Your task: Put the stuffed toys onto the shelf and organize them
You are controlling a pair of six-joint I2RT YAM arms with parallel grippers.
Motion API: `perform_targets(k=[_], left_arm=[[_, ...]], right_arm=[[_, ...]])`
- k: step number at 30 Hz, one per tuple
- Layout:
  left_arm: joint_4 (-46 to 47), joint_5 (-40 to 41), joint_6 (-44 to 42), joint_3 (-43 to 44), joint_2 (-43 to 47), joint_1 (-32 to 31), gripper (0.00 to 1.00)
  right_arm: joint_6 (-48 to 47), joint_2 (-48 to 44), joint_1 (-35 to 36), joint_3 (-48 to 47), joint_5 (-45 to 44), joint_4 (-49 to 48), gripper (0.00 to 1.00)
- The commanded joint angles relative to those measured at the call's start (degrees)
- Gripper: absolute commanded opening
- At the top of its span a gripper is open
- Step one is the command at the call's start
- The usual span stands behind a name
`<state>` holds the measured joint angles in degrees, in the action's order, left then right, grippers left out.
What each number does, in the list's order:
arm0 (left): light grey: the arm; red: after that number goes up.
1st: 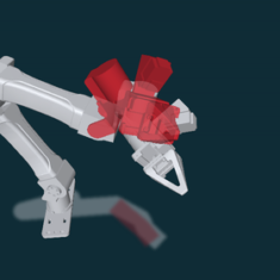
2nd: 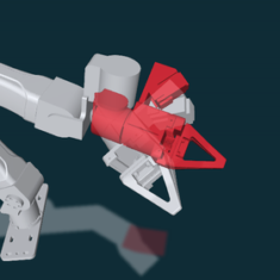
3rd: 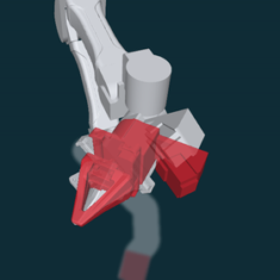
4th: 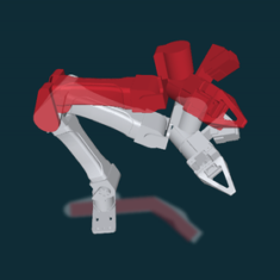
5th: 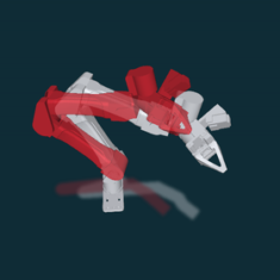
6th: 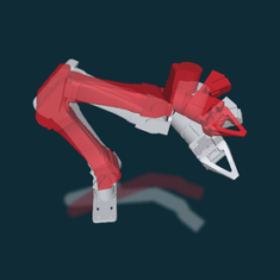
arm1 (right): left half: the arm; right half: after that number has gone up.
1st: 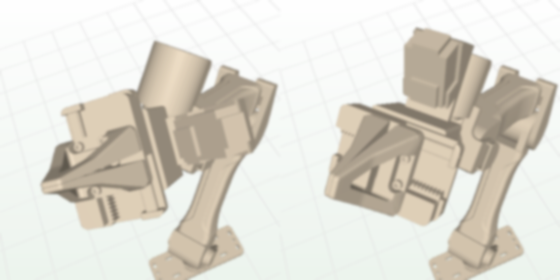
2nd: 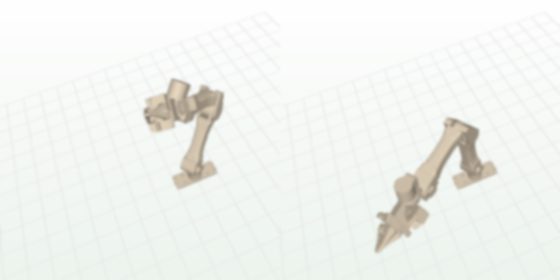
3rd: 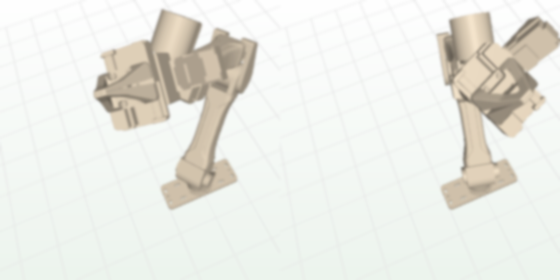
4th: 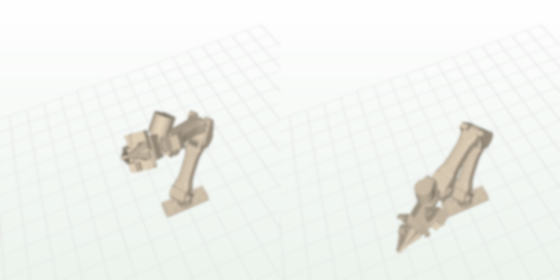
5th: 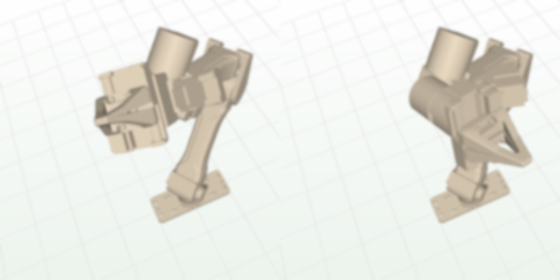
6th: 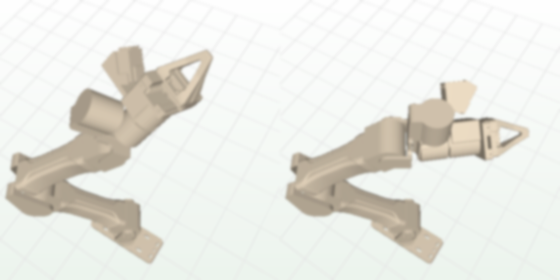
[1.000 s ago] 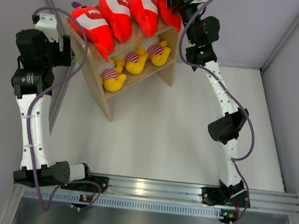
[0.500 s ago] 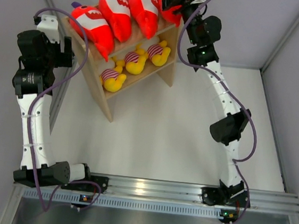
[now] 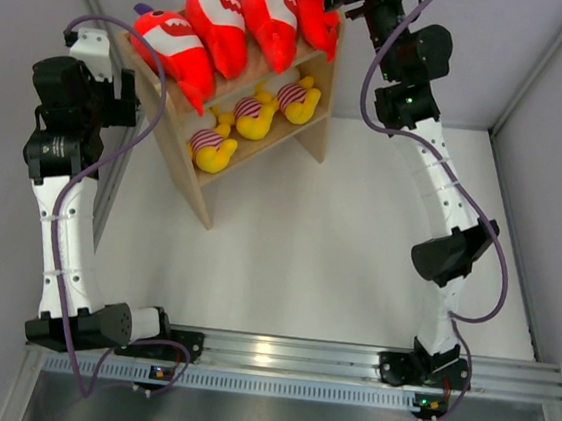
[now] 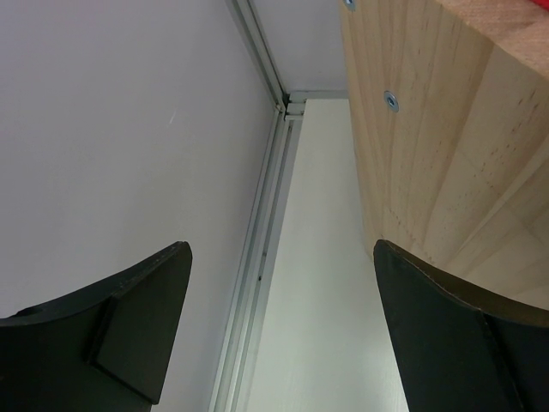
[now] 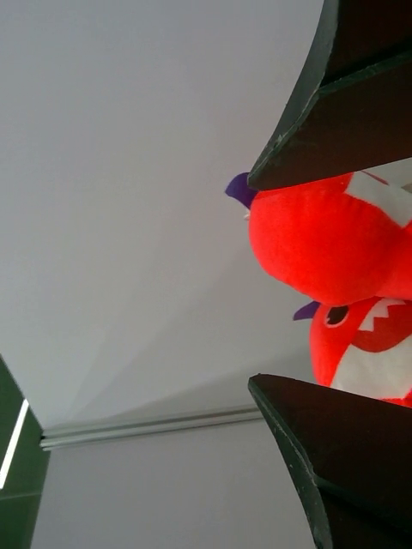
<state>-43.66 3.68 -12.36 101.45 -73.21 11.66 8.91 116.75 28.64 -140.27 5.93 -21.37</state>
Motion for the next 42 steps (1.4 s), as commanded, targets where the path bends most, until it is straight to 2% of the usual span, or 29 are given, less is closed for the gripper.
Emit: perform_targets(k=[1,5,6,9,13,17,18,21,24,28,33,42], left_arm=[[2.88,0.36,-0.73,-0.81,1.75,0.21,0.93],[2.79,2.11,-1.35,-3.01,2.37,0.2,0.93],[2.79,2.9,-1.26,-4.23,2.54,0.29,0.93],[2.79,3.61,-1.18,-6.43,3.16,0.29,0.93],[2.88,3.35,-0.12,-8.81,3.6,0.47,0.93],[4.02,3.7,0.49,-13.28,4.3,0.82,0.94],[4.72,3.87,0.49,-15.9,5.0,0.99,0.94],[5.77,4.4,0.49,-21.79,6.06,1.61,0.94],[6.92,3.26,0.67,-27.24,7.73,2.4,0.94],[8.06,1.07,0.5,-33.32,10.45,2.75,0.95],[9.47,0.18,-1.09,-42.18,14.84,2.84,0.95],[12.02,-2.98,-2.84,-53.1,22.05,3.02,0.95]], right_arm=[[1.55,-3.98,-1.57,2.88,0.57,0.62,0.89],[0.77,-13.89,-3.94,15.52,-4.34,3.17,0.97],[0.24,-18.35,-5.43,21.12,-7.75,5.43,0.97],[-1.17,-25.49,-9.55,30.19,-11.54,12.19,0.99],[-1.87,-31.14,-15.71,39.09,-15.94,24.04,0.99],[-1.09,-35.0,-22.29,51.29,-22.27,28.39,0.99],[-0.13,-35.62,-23.62,57.15,-22.8,28.31,0.99],[4.62,-37.81,-27.58,67.1,-24.04,27.61,1.0],[8.84,-39.66,-30.2,74.32,-25.96,26.38,0.99],[12.18,-42.56,-30.14,81.02,-26.68,24.18,1.0],[11.49,-47.21,-30.14,89.44,-26.42,19.89,0.99],[9.73,-54.25,-30.14,97.98,-25.71,15.56,0.99]])
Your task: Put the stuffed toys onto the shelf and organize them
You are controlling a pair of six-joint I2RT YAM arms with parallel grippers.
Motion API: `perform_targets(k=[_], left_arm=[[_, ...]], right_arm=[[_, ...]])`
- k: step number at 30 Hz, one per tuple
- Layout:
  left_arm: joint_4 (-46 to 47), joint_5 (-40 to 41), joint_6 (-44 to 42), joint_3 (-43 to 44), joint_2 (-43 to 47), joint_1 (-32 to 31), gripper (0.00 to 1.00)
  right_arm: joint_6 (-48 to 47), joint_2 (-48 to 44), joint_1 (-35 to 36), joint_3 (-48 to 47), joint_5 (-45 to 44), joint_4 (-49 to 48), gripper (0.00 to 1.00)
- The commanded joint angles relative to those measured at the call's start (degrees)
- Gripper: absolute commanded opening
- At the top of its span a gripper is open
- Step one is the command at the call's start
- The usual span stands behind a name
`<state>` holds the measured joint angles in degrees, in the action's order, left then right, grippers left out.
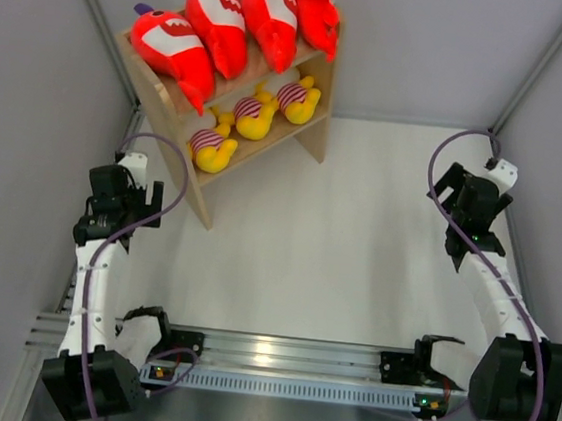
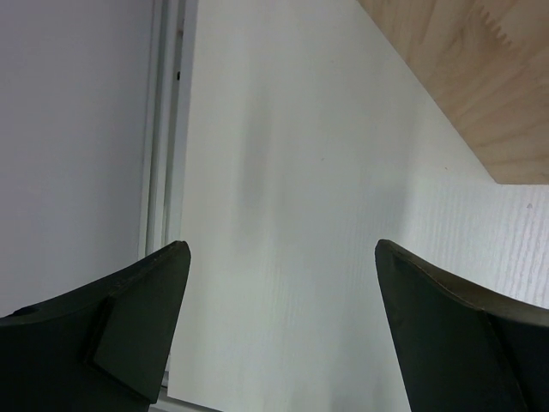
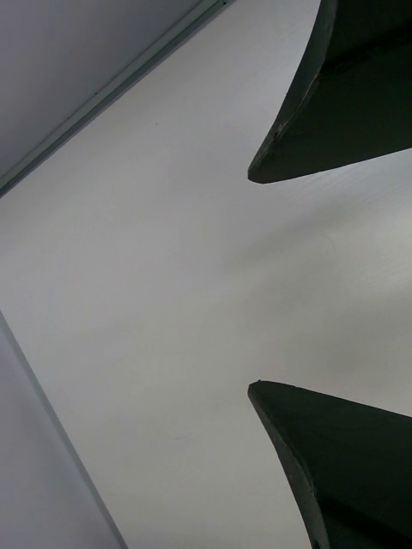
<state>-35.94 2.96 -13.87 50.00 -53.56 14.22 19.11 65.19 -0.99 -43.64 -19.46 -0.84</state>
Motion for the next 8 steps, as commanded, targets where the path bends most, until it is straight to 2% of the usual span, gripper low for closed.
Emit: perform_targets(k=[1,5,8], left_arm=[[4.22,-2.43,-1.42,-2.18,3.45,0.37,0.95],[4.3,-4.98,-1.51,-4.2,5.39,0.64,0.95],[4.3,-7.53,-1.77,-6.05,6.36,1.07,0.95]], right_arm=[[-0.13,-2.96,-0.5,1.8,-0.49,-4.96,1.0],[1.62,-4.37,-0.5,3.56,-0.49,-6.27,1.0],[1.72,-4.81,-0.5,3.65,3.97,-7.07,1.0]])
